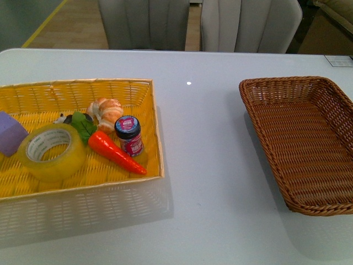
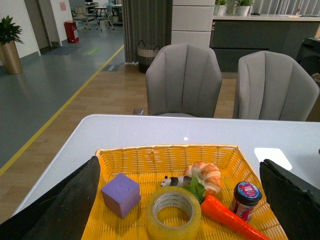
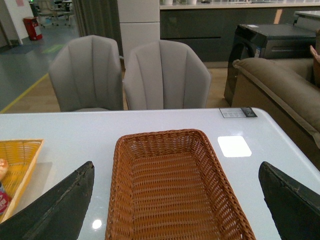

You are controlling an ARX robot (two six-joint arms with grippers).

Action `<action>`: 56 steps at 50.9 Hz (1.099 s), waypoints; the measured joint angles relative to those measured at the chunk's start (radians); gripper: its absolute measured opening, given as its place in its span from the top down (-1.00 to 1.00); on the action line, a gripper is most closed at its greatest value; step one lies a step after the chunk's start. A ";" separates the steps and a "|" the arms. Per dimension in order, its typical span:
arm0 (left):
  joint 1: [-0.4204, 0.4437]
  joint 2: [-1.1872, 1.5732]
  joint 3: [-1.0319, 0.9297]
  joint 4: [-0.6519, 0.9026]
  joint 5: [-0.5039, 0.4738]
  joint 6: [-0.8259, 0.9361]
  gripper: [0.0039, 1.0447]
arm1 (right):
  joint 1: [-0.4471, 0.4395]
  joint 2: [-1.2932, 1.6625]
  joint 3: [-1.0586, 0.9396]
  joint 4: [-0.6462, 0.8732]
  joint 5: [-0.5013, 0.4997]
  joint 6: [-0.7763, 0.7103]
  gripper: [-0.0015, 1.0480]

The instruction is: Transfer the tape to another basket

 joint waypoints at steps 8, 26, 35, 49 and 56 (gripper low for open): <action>0.000 0.000 0.000 0.000 0.000 0.000 -0.83 | 0.000 0.000 0.000 0.000 0.000 0.000 -0.83; 0.000 0.000 0.000 0.000 0.000 0.000 -0.83 | -0.274 0.626 0.166 -0.088 -0.596 -0.242 -0.83; 0.000 0.000 0.000 0.000 0.000 0.000 -0.83 | -0.351 1.072 0.305 0.246 -0.531 -0.305 -0.83; 0.000 0.000 0.000 0.000 0.000 0.000 -0.83 | -0.347 1.664 0.571 0.358 -0.340 -0.309 -0.83; 0.000 0.000 0.000 0.000 0.000 0.000 -0.83 | -0.319 1.822 0.679 0.350 -0.288 -0.280 -0.83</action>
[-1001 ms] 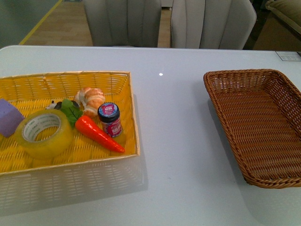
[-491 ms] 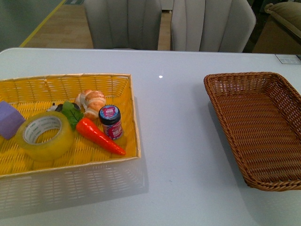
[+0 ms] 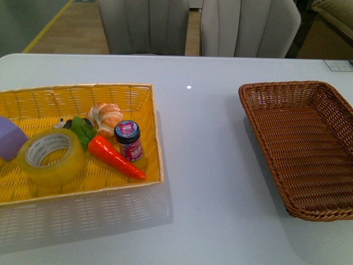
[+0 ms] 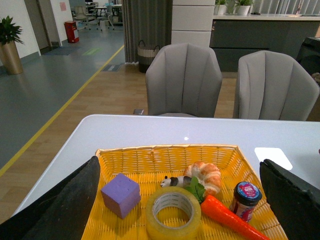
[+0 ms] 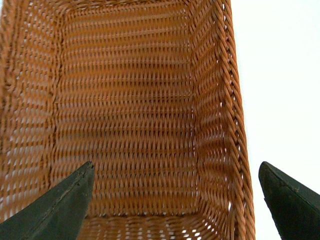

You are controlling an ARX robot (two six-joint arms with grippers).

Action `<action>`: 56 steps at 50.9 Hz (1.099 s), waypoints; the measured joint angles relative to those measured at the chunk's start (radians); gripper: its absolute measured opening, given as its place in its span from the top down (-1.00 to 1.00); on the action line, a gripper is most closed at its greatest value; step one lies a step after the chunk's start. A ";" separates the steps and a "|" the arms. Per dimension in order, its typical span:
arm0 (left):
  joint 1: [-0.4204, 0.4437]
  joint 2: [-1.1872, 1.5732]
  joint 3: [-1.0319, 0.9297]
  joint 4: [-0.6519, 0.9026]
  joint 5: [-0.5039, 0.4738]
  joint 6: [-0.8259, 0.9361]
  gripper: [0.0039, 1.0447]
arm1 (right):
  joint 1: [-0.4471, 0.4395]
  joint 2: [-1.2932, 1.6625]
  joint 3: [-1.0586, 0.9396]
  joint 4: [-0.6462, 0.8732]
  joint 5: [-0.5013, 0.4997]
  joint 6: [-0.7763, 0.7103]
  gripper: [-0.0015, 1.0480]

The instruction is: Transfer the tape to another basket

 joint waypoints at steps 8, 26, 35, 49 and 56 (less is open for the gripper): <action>0.000 0.000 0.000 0.000 0.000 0.000 -0.83 | 0.003 0.138 0.127 -0.011 0.074 0.034 -0.83; 0.000 0.000 0.000 0.000 0.000 0.000 -0.83 | -0.002 0.352 0.370 -0.106 0.153 0.055 -0.83; 0.000 0.000 0.000 0.000 0.000 0.000 -0.83 | 0.027 0.400 0.433 -0.126 0.174 0.050 -0.83; 0.000 0.000 0.000 0.000 0.000 0.000 -0.83 | 0.061 0.471 0.503 -0.200 0.213 0.052 -0.31; 0.000 0.000 0.000 0.000 0.000 0.000 -0.83 | 0.072 0.487 0.526 -0.243 0.221 0.084 0.22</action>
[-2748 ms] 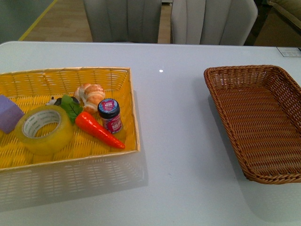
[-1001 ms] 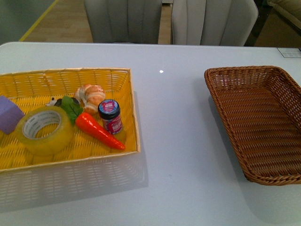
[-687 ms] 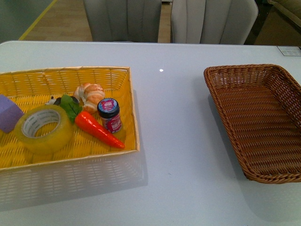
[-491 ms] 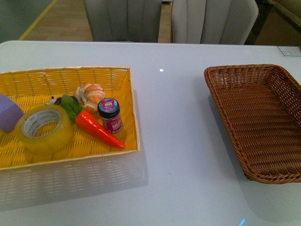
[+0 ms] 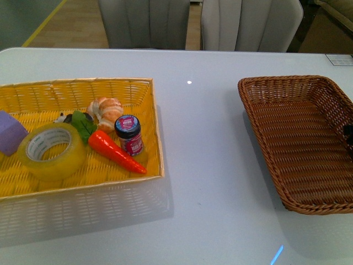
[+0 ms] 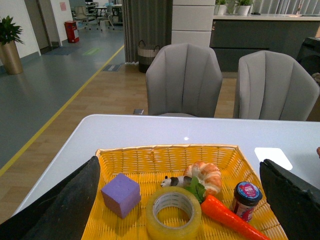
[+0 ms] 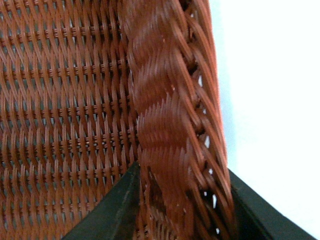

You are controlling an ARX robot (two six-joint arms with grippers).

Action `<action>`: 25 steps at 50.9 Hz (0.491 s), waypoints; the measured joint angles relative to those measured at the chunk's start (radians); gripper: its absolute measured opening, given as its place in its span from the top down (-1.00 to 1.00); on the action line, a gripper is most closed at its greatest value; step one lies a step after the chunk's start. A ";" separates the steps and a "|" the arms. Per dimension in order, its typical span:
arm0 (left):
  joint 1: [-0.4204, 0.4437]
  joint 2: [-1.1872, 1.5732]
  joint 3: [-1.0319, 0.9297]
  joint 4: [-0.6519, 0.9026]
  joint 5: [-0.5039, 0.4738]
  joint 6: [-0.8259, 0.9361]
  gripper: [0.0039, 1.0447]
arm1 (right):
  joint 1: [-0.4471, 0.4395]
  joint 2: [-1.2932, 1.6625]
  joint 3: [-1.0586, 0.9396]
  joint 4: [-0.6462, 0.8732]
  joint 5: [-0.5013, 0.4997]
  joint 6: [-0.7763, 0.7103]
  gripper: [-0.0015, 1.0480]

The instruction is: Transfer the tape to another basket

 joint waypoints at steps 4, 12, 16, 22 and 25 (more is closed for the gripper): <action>0.000 0.000 0.000 0.000 0.000 0.000 -0.83 | 0.006 0.001 0.003 -0.012 -0.004 0.017 0.52; 0.000 0.000 0.000 0.000 0.000 0.000 -0.83 | 0.043 -0.012 -0.018 -0.006 -0.031 0.074 0.90; 0.000 0.000 0.000 0.000 0.000 0.000 -0.83 | 0.064 -0.018 -0.029 -0.001 -0.032 0.095 0.90; 0.000 0.000 0.000 0.000 0.000 0.000 -0.83 | 0.110 -0.021 -0.041 0.010 -0.031 0.116 0.90; 0.000 0.000 0.000 0.000 0.000 0.000 -0.83 | 0.141 -0.021 -0.043 0.014 -0.029 0.128 0.90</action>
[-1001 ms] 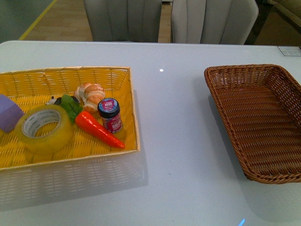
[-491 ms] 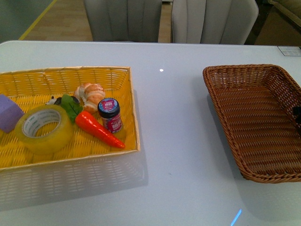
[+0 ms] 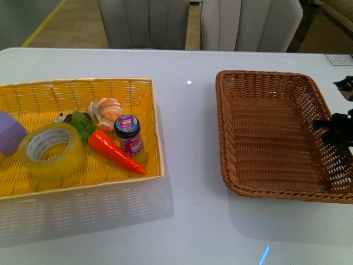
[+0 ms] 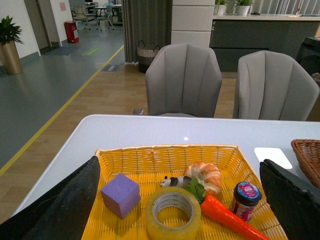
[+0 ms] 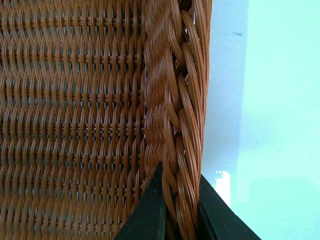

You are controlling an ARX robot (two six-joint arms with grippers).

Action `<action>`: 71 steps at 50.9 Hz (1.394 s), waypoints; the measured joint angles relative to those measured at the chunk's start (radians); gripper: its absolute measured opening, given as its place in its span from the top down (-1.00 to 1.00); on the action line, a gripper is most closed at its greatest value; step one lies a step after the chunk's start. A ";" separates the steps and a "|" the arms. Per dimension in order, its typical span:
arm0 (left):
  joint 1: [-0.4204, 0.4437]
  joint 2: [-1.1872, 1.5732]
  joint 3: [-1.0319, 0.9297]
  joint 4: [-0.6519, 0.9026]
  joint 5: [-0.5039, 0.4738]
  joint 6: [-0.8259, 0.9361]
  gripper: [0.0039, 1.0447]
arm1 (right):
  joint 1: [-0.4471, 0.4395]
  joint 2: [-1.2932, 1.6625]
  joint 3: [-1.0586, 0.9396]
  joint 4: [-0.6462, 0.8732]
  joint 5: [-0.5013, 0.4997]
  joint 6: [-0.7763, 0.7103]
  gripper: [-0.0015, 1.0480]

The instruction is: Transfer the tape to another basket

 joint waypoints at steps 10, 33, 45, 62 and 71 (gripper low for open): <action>0.000 0.000 0.000 0.000 0.000 0.000 -0.83 | 0.087 0.006 0.004 0.002 0.018 0.031 0.90; 0.000 0.000 0.000 0.000 0.000 0.000 -0.83 | 0.153 0.036 0.054 0.003 0.005 0.055 0.57; 0.000 0.000 0.000 0.000 0.000 0.000 -0.83 | 0.089 -0.077 -0.076 0.181 -0.103 0.077 -0.35; 0.000 0.000 0.000 0.000 0.000 0.000 -0.83 | 0.053 -0.227 -0.410 0.960 0.035 0.085 -0.39; 0.000 0.000 0.000 0.000 0.000 0.000 -0.83 | 0.087 -0.441 -0.681 1.247 0.096 0.075 0.33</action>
